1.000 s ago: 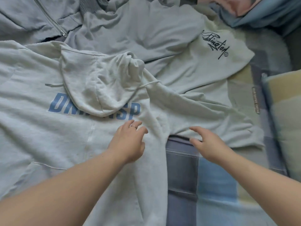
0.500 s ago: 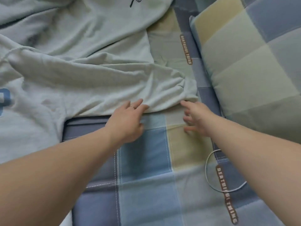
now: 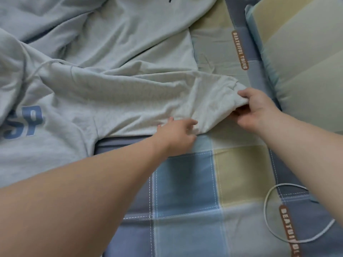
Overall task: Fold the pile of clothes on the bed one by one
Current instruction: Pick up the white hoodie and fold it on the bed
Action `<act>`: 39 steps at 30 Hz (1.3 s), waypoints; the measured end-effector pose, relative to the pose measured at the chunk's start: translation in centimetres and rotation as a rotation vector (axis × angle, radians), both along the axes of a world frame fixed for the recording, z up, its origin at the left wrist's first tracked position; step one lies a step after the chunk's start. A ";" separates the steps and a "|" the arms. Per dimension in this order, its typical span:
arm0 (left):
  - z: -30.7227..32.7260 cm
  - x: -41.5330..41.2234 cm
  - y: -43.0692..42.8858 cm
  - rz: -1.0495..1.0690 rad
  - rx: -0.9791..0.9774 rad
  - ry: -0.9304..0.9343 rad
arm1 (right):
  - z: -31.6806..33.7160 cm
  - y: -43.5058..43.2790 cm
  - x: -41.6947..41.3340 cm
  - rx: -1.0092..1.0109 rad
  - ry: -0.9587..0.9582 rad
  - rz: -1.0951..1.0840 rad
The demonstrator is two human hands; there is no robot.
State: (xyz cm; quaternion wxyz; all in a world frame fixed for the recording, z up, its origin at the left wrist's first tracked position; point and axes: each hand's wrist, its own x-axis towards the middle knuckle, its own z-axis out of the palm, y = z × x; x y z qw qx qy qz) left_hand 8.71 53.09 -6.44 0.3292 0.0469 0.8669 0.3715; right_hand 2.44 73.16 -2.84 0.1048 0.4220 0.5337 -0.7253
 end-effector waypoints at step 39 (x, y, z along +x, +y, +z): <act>9.3 14.8 -104.3 1.217 0.644 -0.066 | 4.8 -108.0 17.3 0.540 0.501 1.364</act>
